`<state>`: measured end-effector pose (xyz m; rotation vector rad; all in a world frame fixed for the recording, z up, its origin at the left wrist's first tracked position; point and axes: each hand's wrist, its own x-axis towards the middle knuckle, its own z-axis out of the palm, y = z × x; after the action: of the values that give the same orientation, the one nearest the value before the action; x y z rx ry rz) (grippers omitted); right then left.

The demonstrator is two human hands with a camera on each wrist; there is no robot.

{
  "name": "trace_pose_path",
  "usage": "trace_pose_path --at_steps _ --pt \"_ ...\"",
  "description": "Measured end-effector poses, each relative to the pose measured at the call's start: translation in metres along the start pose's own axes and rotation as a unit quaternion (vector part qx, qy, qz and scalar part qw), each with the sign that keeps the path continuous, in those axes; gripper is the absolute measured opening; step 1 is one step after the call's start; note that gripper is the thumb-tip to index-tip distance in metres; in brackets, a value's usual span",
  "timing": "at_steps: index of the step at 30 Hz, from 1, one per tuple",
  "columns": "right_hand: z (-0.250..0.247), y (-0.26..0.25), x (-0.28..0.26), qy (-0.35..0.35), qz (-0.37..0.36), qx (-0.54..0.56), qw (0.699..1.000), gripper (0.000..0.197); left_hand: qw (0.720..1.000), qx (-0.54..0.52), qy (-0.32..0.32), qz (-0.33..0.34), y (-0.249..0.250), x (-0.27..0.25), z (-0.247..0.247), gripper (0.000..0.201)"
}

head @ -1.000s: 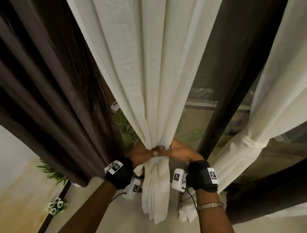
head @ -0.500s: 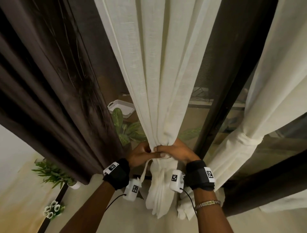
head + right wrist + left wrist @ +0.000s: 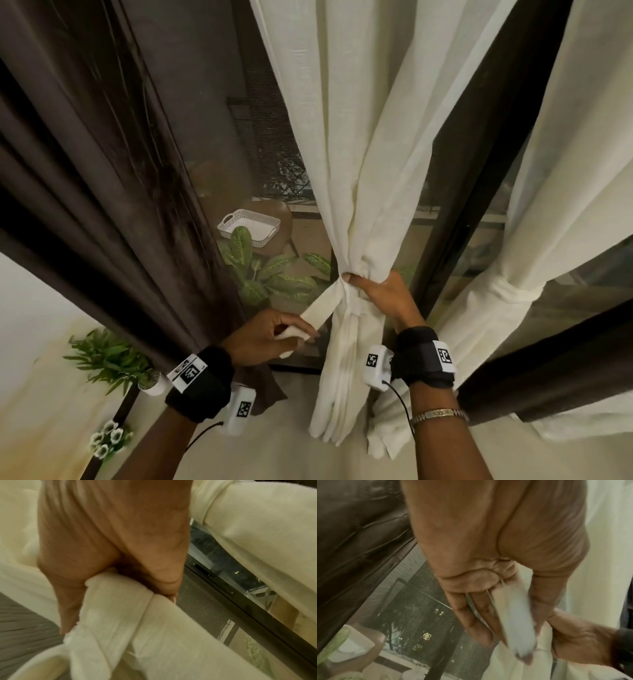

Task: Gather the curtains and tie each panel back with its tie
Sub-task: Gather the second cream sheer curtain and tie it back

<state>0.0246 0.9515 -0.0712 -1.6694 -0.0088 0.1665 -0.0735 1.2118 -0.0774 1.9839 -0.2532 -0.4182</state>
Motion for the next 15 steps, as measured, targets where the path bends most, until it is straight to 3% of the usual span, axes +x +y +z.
trace_pose_path --at_steps 4,7,10,13,15 --pt "0.007 0.000 0.014 0.006 0.011 -0.008 1.000 0.021 0.995 -0.046 -0.084 -0.013 0.015 -0.009 -0.001 0.056" --pt "0.010 -0.002 0.026 0.003 0.004 -0.017 1.000 0.022 0.989 -0.108 -0.105 0.015 0.028 -0.007 0.001 0.067" --pt "0.010 -0.005 0.037 -0.009 0.007 -0.023 1.000 0.027 0.988 -0.097 -0.117 0.025 0.035 -0.002 0.003 0.073" --pt "0.007 -0.006 0.043 -0.016 0.013 -0.019 1.000 0.036 0.997 -0.013 -0.055 0.049 0.042 0.003 0.001 0.064" --pt "0.006 -0.006 0.045 -0.021 0.019 -0.021 0.999 0.035 0.996 0.043 0.011 0.073 0.044 0.004 -0.001 0.046"
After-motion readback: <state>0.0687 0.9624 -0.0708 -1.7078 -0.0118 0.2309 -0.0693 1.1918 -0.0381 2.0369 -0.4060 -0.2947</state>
